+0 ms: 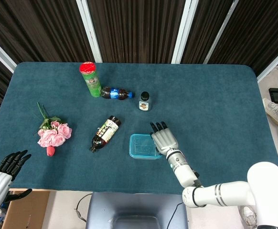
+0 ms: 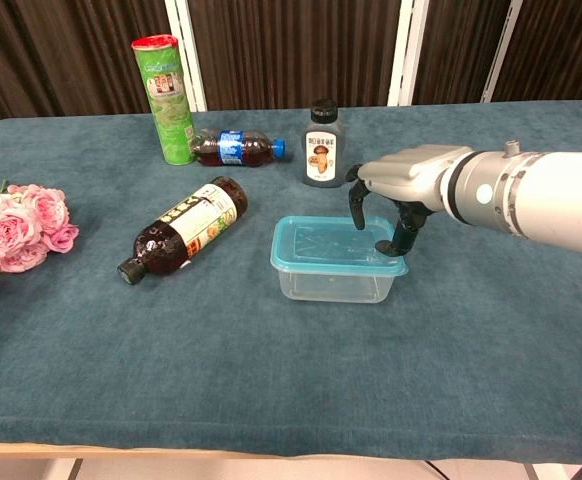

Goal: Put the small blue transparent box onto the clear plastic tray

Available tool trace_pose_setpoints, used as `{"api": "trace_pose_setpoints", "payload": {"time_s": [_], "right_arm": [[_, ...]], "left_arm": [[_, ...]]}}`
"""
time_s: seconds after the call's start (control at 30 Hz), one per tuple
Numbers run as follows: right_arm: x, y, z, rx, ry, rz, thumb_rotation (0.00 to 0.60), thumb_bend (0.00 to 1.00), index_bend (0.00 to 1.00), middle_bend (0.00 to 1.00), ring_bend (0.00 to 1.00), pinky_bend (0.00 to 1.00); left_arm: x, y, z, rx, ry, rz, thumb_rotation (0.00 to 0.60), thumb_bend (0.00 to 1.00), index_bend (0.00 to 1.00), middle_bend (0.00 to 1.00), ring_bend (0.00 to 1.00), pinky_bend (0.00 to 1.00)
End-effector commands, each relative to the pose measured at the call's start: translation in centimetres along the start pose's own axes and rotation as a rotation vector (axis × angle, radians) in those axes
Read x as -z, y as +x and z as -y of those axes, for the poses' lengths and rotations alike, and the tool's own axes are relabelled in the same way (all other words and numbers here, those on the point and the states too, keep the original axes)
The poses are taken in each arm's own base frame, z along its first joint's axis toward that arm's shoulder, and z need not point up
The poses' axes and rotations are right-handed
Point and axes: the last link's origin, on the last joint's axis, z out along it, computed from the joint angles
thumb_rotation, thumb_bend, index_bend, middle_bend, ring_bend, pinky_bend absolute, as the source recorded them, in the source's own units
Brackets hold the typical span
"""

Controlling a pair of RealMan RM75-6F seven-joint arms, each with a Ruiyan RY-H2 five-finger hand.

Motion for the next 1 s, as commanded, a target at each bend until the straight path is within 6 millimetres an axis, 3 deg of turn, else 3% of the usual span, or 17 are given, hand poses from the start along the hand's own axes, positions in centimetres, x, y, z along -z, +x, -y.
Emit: {"api": "trace_pose_setpoints", "payload": {"time_s": [0.03, 0.53, 0.73, 0.87, 1.0], "right_arm": [[-0.1, -0.3, 0.1, -0.001, 0.004, 0.005, 0.6, 0.22, 0.47, 0.11, 0.0, 0.09], [-0.1, 0.0, 0.3, -0.02, 0.01, -0.007, 0.6, 0.22, 0.47, 0.11, 0.0, 0.09], [0.6, 1.8, -0.3, -0.063, 0.009, -0.071, 0.6, 0.22, 0.47, 0.11, 0.0, 0.09], [2.6, 4.9, -2.2, -0.137, -0.003, -0.165, 0.6, 0.22, 0.47, 0.11, 0.0, 0.1], [5.1, 6.5, -4.2, -0.193, -0.004, -0.234, 0.6, 0.22, 0.46, 0.11, 0.0, 0.1]], "left_arm": [[0.0, 0.0, 0.0, 0.0, 0.0, -0.001, 0.6, 0.44, 0.0, 0.01, 0.02, 0.1], [0.1, 0.1, 0.0, 0.003, -0.001, -0.005, 0.6, 0.44, 0.0, 0.01, 0.02, 0.1], [0.1, 0.1, 0.0, 0.003, -0.003, -0.003, 0.6, 0.44, 0.0, 0.01, 0.02, 0.1], [0.2, 0.1, -0.1, -0.001, -0.008, -0.004, 0.6, 0.44, 0.0, 0.01, 0.02, 0.1], [0.3, 0.2, -0.2, 0.0, -0.009, -0.009, 0.6, 0.44, 0.0, 0.01, 0.02, 0.1]]}}
